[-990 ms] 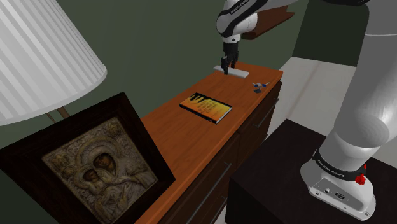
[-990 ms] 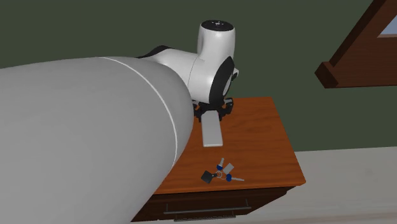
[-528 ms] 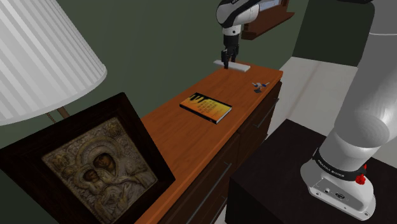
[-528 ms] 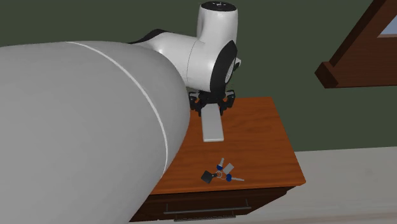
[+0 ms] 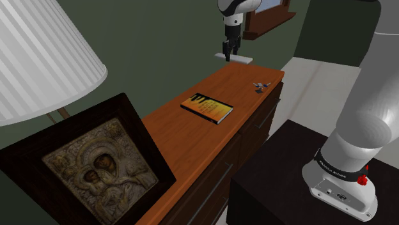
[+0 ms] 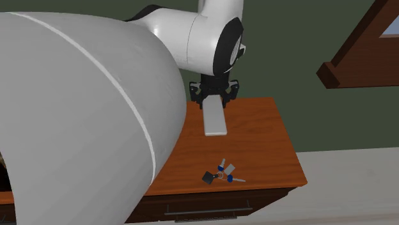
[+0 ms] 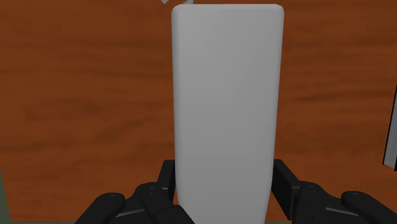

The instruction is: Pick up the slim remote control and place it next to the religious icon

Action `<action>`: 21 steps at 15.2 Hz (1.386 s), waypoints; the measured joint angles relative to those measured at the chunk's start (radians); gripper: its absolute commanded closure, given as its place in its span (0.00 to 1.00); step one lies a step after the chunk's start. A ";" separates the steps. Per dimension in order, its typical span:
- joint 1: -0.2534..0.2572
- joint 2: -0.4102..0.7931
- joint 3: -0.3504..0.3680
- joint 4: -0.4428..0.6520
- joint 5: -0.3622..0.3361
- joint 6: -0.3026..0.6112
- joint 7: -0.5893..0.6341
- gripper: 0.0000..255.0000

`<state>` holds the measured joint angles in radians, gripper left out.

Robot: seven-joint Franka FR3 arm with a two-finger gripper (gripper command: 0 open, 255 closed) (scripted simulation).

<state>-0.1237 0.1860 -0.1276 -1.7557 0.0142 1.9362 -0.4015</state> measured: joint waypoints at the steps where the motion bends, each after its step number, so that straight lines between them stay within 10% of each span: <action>1: 0.001 -0.004 0.000 0.009 -0.001 -0.013 0.001 1.00; 21: -0.003 -0.004 -0.002 0.275 -0.001 -0.278 -0.001 1.00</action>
<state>-0.1265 0.1822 -0.1297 -1.4812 0.0132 1.6580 -0.4025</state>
